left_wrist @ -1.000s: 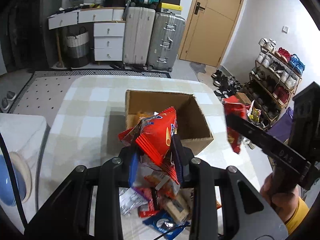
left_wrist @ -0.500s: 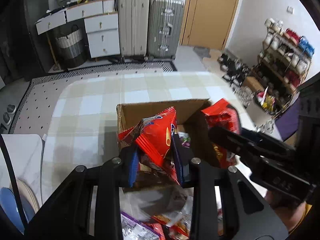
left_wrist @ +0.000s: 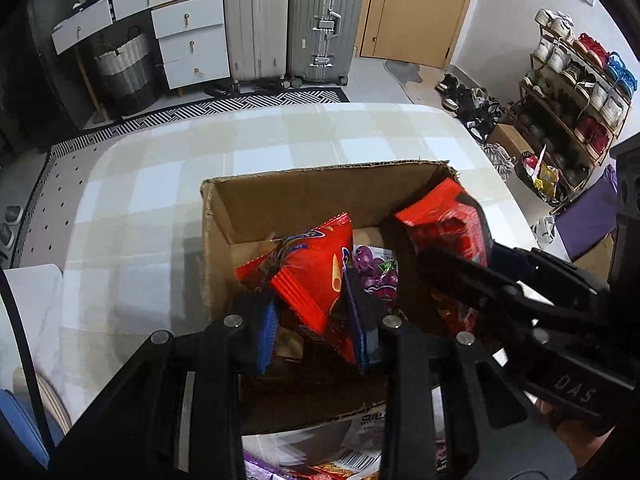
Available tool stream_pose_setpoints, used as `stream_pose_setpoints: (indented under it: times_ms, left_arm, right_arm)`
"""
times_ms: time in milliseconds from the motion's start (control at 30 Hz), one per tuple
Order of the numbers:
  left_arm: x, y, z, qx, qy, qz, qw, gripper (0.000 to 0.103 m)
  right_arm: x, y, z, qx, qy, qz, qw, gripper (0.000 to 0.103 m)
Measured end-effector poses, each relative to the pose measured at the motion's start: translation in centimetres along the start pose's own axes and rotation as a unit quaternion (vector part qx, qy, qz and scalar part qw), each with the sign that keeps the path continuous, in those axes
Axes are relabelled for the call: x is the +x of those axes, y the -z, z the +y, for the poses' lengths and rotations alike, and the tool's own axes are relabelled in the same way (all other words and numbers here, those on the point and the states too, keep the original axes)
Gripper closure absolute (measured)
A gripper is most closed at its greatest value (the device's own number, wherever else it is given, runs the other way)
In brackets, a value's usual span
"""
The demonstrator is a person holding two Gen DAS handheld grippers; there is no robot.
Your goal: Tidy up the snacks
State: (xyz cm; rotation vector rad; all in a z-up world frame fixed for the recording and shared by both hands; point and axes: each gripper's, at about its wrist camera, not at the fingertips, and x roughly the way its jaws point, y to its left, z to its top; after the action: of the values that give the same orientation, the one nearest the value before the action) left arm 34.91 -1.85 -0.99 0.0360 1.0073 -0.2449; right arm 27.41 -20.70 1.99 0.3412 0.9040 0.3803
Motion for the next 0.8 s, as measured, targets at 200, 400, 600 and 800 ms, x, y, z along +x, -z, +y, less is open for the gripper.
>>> stream_pose_setpoints:
  times_ms: [200,400,600,800]
  left_arm:
    - [0.9,0.2,-0.3,0.000,-0.006,0.008,0.9999,0.075]
    - [1.6,0.4,0.3,-0.008,0.003,0.021,0.9997,0.075]
    - [1.9,0.6,0.8,-0.014,0.017,0.027,0.9994,0.075]
    - [1.5,0.8,0.9,-0.014,0.020,0.025,0.9994,0.075]
  right_arm:
    - [0.8,0.1,-0.4,0.001,0.009,0.012,1.000,0.058]
    - [1.2,0.4,-0.1,-0.009,0.013,0.015,1.000,0.058]
    - [1.5,0.3,0.4,-0.022,0.023,0.020,0.999,0.058]
    - [1.4,0.3,0.4,-0.022,0.023,0.022,0.999,0.058]
